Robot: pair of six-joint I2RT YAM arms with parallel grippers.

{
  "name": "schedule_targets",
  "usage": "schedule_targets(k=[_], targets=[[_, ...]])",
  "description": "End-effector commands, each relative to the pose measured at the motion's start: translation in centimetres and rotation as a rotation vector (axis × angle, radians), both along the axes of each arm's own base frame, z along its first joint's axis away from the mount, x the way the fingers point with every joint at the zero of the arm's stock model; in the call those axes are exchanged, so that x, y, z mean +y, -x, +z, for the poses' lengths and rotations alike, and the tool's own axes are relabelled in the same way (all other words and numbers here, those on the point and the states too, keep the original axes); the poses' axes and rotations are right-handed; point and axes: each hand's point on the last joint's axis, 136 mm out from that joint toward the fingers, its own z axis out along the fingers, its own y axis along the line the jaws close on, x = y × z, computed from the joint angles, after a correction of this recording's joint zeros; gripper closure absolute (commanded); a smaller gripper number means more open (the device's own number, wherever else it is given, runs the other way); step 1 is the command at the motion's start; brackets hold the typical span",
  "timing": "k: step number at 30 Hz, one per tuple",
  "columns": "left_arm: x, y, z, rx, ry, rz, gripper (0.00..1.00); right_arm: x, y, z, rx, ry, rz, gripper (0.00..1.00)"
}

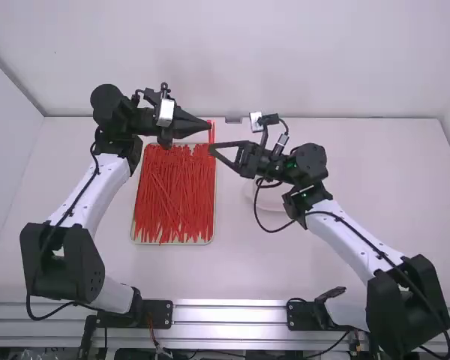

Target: Fasten the cable tie

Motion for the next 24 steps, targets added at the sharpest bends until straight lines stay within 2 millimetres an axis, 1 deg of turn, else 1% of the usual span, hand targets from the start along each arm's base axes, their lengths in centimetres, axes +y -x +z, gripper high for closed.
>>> schedule_targets(k=[1, 6, 13, 16, 20, 24], targets=[[0.2, 0.0, 0.0, -0.018, -0.002, 0.000, 0.99, 0.5, 0.2, 1.2, -0.035, -0.017, -0.005, 1.00], [0.0, -0.4, 0.1, -0.006, 0.008, 0.024, 0.99, 0.6, 0.1, 1.3, -0.042, -0.019, -0.016, 1.00], [0.0, -0.1, 0.0, -0.010, 0.002, 0.005, 0.99, 0.6, -0.1, 1.2, -0.035, -0.018, -0.022, 1.00], [0.0, -0.1, 0.0, -0.009, 0.002, 0.006, 0.99, 0.6, -0.3, 1.2, -0.036, -0.020, -0.035, 1.00], [0.0, -0.1, 0.0, -0.007, 0.002, 0.005, 0.99, 0.6, -0.8, 0.6, -0.008, -0.004, -0.057, 1.00], [0.0, -0.1, 0.0, -0.006, 0.002, 0.005, 0.99, 0.3, -1.1, 0.6, -0.011, -0.005, -0.068, 1.00]])
